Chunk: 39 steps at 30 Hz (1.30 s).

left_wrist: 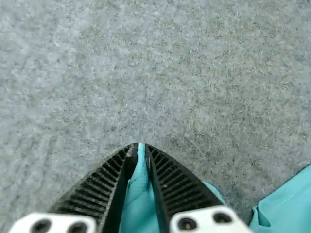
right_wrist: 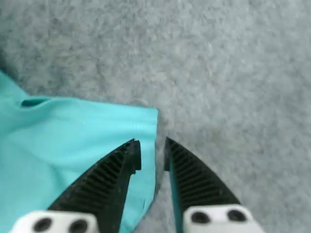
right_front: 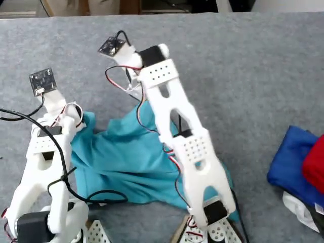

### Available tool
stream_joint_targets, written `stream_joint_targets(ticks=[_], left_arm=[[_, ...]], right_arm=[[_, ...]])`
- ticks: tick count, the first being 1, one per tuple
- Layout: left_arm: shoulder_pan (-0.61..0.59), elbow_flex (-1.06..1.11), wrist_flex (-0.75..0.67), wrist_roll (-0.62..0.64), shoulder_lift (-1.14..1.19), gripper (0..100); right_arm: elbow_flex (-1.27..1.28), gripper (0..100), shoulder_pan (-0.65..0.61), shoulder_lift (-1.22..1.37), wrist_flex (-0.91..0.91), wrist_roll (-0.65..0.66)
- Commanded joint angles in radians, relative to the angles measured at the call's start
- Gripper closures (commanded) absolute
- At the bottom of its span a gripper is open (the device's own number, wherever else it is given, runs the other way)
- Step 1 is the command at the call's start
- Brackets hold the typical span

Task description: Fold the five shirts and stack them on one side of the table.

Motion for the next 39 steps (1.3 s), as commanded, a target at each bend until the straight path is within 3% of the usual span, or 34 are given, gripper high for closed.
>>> stream_joint_targets(ticks=[1, 4, 8, 22, 29, 39], left_arm=[[-0.008, -0.006, -0.023, 0.009, 0.001, 98], [-0.008, -0.008, -0.023, 0.011, 0.001, 98], [-0.008, -0.012, -0.025, 0.069, 0.001, 98], [-0.006, -0.012, -0.025, 0.072, 0.001, 98], [-0.006, -0.012, -0.025, 0.072, 0.001, 98], [-0.006, -0.012, -0.025, 0.072, 0.001, 98]], right_arm=[[-0.139, 81.6, -0.012, 0.085, -0.008, -0.009], [-0.200, 77.3, -0.012, 0.156, -0.008, -0.009], [-0.232, 77.8, -0.015, 0.211, -0.021, -0.009], [-0.231, 78.3, -0.016, 0.259, -0.034, -0.003], [-0.231, 94.0, -0.015, 0.259, -0.029, -0.011], [-0.252, 99.3, -0.001, 0.237, -0.014, -0.011]])
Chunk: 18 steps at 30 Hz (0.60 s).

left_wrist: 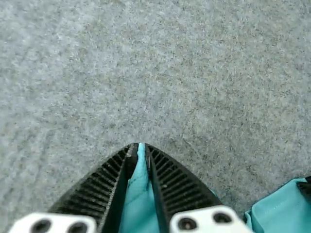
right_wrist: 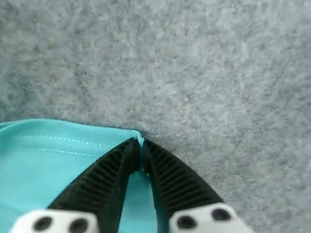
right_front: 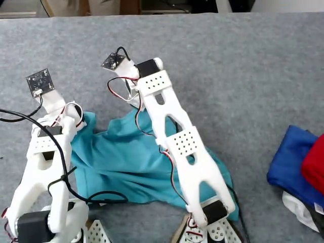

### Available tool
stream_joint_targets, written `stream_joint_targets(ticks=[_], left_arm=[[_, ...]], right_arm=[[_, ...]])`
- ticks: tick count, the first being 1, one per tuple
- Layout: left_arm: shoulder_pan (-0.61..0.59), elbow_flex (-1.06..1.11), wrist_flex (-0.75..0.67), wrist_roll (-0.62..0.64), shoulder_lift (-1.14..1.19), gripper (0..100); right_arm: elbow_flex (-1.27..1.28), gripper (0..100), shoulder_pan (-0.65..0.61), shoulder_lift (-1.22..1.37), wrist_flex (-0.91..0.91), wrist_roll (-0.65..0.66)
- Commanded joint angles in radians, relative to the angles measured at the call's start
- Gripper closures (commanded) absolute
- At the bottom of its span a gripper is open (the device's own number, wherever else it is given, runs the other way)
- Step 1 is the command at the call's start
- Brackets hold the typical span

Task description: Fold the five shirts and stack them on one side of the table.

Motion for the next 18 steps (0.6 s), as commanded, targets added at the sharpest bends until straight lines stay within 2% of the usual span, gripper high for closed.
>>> stream_joint_targets(ticks=[1, 7, 11, 18], left_arm=[[-0.006, -0.012, -0.025, 0.009, 0.001, 98], [-0.005, 0.011, -0.089, 0.008, 0.001, 98], [-0.008, 0.014, -0.094, 0.008, -0.002, 98], [-0.006, -0.127, 0.127, 0.021, -0.110, 98]], right_arm=[[-0.076, 99.3, 0.001, -0.039, 0.017, -0.011], [-0.217, 99.4, -0.001, -0.162, 0.044, -0.129], [-0.242, 99.4, -0.007, -0.289, 0.052, -0.146], [-0.237, 99.4, 0.002, -0.621, 0.060, -0.140]])
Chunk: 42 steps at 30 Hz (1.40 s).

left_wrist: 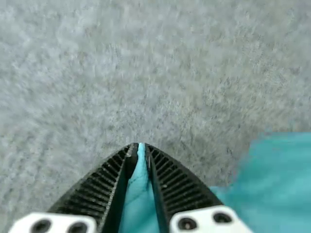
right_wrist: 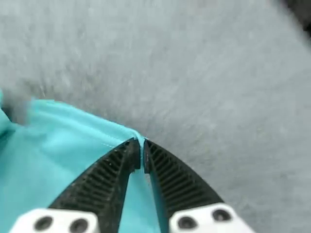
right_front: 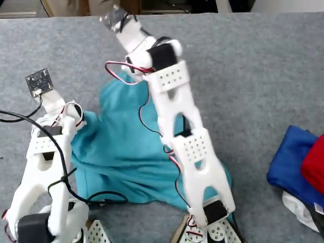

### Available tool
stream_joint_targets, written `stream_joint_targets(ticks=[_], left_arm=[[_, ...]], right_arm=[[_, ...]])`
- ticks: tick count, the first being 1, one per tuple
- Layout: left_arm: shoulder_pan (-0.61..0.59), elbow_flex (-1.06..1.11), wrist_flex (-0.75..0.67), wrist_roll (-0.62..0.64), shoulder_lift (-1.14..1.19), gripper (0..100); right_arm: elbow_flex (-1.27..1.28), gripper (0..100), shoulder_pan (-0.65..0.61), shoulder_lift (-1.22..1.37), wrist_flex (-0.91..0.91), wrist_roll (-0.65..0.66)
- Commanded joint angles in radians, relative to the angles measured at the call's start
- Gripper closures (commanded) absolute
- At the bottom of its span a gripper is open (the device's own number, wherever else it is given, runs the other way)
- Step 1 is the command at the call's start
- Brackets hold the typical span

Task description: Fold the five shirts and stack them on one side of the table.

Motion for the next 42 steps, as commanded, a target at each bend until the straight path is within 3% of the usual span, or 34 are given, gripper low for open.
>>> stream_joint_targets(ticks=[1, 5, 10, 20, 27, 35, 42], left_arm=[[-0.002, -0.143, 0.126, 0.026, -0.108, 98], [0.002, -0.330, 0.284, 0.041, -0.243, 98], [0.000, -0.565, 0.446, 0.034, -0.335, 98], [-0.003, -0.778, 0.689, 0.032, -0.553, 98], [-0.009, -0.815, 0.690, -0.063, -0.780, 98], [-0.011, -0.847, 0.566, -0.094, -0.811, 98], [-0.011, -0.847, 0.479, -0.195, -0.811, 98]], right_arm=[[-0.039, 99.4, 0.008, -0.288, 0.012, -0.002], [-0.015, 99.4, 0.015, -0.504, 0.014, -0.002], [0.196, 99.4, 0.065, -0.808, 0.014, -0.002], [0.631, 98.9, 0.337, -1.405, 0.011, 0.095], [0.705, 98.9, 0.659, -1.581, -0.020, 0.184], [0.677, 98.9, 0.759, -1.615, -0.250, 0.206], [0.677, 98.9, 0.762, -1.615, -0.448, 0.333]])
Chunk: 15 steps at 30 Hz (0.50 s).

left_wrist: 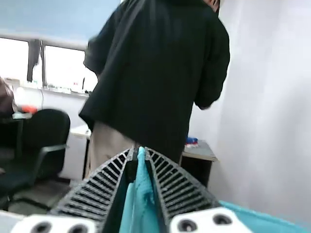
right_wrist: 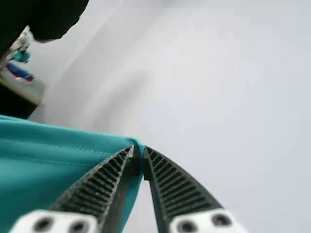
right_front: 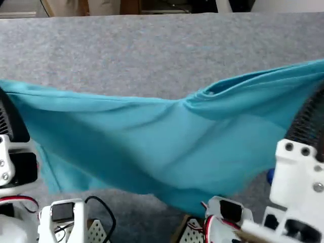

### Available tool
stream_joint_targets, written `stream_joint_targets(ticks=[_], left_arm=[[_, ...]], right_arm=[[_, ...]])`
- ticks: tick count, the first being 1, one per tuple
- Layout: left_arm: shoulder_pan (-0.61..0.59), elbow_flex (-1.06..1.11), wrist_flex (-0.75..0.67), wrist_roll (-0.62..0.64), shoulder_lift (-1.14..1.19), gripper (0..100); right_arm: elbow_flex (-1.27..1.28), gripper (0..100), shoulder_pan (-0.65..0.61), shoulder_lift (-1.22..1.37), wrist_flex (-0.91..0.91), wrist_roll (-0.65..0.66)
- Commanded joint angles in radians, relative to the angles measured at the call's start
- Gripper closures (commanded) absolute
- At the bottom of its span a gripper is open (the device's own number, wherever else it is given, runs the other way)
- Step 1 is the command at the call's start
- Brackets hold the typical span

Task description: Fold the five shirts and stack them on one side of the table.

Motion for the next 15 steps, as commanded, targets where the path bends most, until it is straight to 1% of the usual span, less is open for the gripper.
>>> stream_joint_targets(ticks=[1, 3, 5, 10, 15], left_arm=[[-0.009, -0.021, -0.025, -0.040, -0.001, 98], [-0.005, -0.029, 0.058, -0.086, -0.007, 98], [-0.002, -0.032, 0.147, -0.091, -0.012, 98], [-0.008, -0.005, 0.190, -0.041, -0.012, 98], [-0.008, -0.002, 0.209, -0.012, -0.012, 98]], right_arm=[[-0.022, 98.9, 0.013, -0.001, -0.107, 0.068], [-0.022, 98.9, 0.013, -0.001, -0.172, 0.092], [-0.021, 98.9, 0.013, 0.001, -0.238, 0.107], [-0.013, 98.9, 0.013, 0.007, -0.351, 0.161], [-0.012, 98.9, 0.013, 0.007, -0.368, 0.178]])
